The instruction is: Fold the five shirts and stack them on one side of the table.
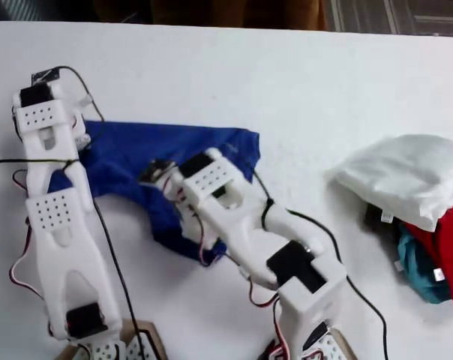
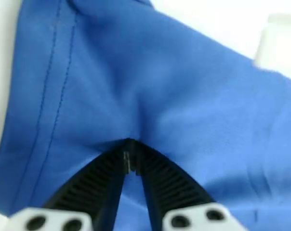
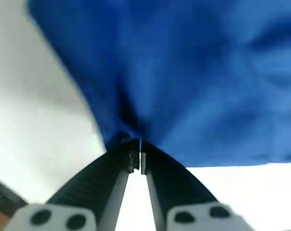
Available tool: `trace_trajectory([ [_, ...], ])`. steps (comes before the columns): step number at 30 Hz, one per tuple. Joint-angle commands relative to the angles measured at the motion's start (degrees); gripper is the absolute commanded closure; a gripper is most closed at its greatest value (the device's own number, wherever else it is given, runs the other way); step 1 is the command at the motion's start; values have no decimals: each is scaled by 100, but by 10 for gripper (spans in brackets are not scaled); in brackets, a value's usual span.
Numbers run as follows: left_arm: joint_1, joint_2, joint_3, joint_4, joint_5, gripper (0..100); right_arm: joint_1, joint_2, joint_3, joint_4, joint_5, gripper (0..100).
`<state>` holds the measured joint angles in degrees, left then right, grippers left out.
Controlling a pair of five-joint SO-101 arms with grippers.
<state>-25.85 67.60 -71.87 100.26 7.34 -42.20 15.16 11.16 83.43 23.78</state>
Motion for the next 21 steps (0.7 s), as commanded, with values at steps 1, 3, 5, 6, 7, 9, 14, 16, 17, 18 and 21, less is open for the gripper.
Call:
trace_trajectory([
  [1, -255, -308, -4, -44, -53, 976, -268, -382, -44, 338, 18, 981],
  [3, -308, -308, -4, -44, -53, 976, -312, -391, -79, 479, 18, 981],
  [5, -343, -308, -4, -44, -53, 976, -277, -549, -141, 646, 18, 981],
  [6, -352, -308, -4, -44, -53, 976, -242, -690, -167, 716, 18, 981],
  [7, -396, -308, -4, -44, -62, 976, -207, -857, -193, 787, 18, 981],
  [9, -510, -308, -4, -44, -237, 976, -180, -1244, -229, 840, 18, 981],
  [14, -695, -369, -57, -44, -484, 976, -127, -1763, -202, 470, 18, 981],
  [16, -686, -378, -57, -9, -563, 976, -119, -1719, -211, 171, 18, 981],
  [17, -686, -387, -66, 9, -563, 976, -119, -1657, -202, 13, 18, 981],
  [18, -695, -387, -66, 18, -563, 976, -119, -1578, -211, -154, 18, 981],
  [21, -738, -492, -251, 193, -554, 976, 119, -1297, -264, -602, 18, 981],
])
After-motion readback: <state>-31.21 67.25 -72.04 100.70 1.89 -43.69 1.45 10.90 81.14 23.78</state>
